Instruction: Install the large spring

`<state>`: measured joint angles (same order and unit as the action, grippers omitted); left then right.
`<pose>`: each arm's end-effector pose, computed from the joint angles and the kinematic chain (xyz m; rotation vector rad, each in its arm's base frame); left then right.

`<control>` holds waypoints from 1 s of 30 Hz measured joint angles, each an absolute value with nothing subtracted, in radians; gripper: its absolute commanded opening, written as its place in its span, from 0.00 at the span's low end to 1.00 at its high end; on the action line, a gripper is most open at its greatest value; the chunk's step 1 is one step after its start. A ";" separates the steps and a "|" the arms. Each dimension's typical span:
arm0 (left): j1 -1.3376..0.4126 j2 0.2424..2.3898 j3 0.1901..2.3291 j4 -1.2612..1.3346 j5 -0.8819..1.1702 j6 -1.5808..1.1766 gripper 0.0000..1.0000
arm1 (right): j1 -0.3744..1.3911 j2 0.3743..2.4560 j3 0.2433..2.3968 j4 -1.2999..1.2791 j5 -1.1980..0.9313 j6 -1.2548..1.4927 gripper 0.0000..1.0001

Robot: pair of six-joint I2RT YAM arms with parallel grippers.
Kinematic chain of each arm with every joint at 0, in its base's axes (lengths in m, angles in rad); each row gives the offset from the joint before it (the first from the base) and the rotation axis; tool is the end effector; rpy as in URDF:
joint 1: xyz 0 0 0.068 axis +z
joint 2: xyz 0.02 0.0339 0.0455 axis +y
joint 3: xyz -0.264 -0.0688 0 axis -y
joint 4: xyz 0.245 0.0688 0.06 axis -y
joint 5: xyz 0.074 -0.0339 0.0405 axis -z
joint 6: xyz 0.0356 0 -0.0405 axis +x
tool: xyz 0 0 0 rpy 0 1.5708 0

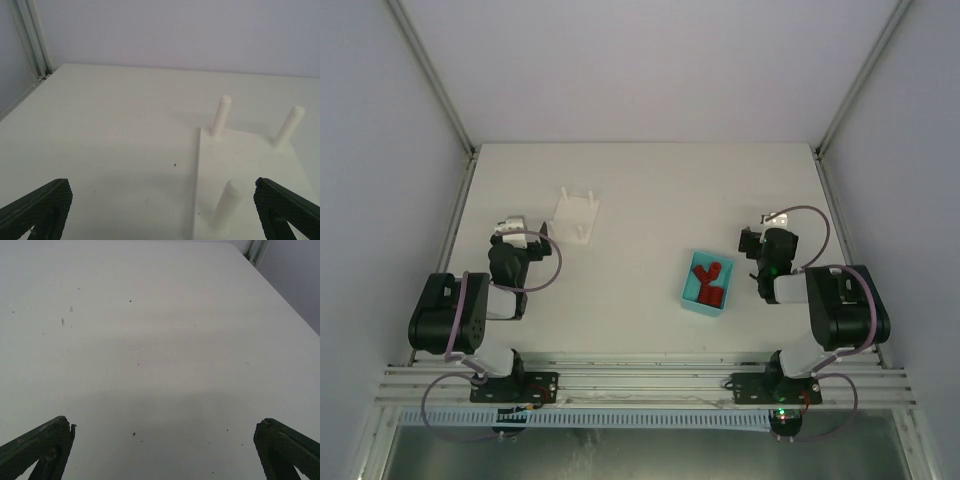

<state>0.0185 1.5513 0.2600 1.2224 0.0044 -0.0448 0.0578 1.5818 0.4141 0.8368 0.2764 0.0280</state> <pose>0.2494 0.0045 0.1510 -0.0485 1.6390 -0.0237 0.2767 0.0063 0.1405 0.1590 1.8871 -0.2042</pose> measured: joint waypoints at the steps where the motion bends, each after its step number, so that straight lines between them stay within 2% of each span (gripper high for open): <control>1: 0.019 1.551 0.260 1.222 0.004 -0.045 0.99 | 0.058 1.582 0.414 0.837 0.277 0.028 0.99; 20: 0.015 1.551 0.260 1.221 0.003 -0.041 0.99 | 0.059 1.570 0.419 0.812 0.278 0.023 0.99; 25: 0.013 1.473 0.268 1.116 -0.001 -0.042 0.99 | 0.062 1.389 0.493 0.606 0.252 0.014 0.99; 30: -0.007 1.346 0.373 0.928 -0.008 -0.055 0.99 | 0.062 1.159 0.578 0.446 0.219 0.069 0.99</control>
<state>-0.0074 1.3457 0.3729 0.9283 -0.0078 -0.0551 0.0624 1.1595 0.5777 0.4461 0.2192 0.0692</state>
